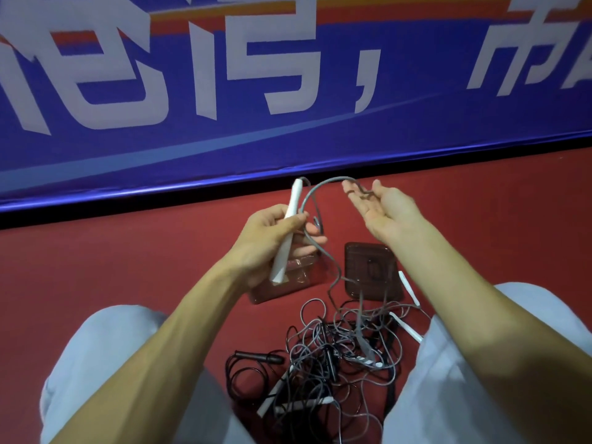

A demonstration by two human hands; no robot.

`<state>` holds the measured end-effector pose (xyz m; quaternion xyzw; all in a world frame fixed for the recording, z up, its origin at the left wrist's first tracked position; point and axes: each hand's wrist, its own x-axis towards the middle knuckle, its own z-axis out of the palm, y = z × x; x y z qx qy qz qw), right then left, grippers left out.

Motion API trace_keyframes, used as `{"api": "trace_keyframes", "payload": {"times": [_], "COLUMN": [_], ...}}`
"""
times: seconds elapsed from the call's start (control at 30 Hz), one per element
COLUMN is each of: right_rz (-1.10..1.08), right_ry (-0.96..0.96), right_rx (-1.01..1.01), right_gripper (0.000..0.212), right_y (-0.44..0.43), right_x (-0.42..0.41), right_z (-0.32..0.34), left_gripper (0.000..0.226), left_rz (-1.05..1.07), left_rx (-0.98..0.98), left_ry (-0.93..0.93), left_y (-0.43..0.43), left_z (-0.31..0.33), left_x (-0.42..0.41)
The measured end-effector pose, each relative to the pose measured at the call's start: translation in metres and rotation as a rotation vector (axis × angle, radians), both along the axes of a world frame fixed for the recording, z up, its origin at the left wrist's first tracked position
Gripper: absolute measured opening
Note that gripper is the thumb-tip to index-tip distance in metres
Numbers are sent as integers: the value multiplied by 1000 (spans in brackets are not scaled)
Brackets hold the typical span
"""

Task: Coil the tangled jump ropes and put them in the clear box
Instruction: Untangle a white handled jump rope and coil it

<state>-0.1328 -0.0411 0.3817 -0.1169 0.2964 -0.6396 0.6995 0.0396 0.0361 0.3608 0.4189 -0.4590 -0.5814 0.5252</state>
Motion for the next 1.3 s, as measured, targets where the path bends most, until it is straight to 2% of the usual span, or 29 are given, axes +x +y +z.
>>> {"api": "trace_keyframes", "payload": {"times": [0.17,0.27,0.33,0.4,0.47,0.57,0.67,0.73,0.8,0.9,0.97,1.17,1.23,1.3], "right_rz": [181,390,534,679,795,801,617,463,351,267,267,290,290,293], "right_ry": [337,655,939,1099,1184,1409,1618,1570,1417,1143,947,349,224,187], "right_rx": [-53,-90,-172,-296,-394,-526,-574,-520,-486,-468,-432,-304,-273,-254], "right_gripper": [13,30,43,50,39,19,17,17,16,15,16,18,19,20], "right_y": [6,14,22,29,35,32,23,23,26,30,31,29,28,29], "right_x": [12,21,28,37,43,47,47,46,46,42,35,18,14,13], "right_z": [-11,-19,-23,-28,-34,-43,-46,-42,-34,-17,-5,11,12,12], "left_gripper": [12,14,15,15,13,10,10,13,14,11,10,8,12,15], "left_rz": [151,246,291,309,320,362,436,468,480,449,352,50,-14,-37], "left_rx": [-33,-8,16,31,30,17,-27,-54,-70,-58,-53,-119,-116,-127], "left_ry": [220,360,457,533,590,671,673,619,484,129,-52,-308,-347,-364], "left_y": [-4,-5,-6,-6,-6,-8,-12,-14,-17,-18,-17,-10,-6,-4], "left_z": [9,16,19,21,22,22,19,15,9,-1,-7,-15,-14,-14], "left_x": [3,8,12,16,20,26,32,34,34,28,22,6,3,0]}}
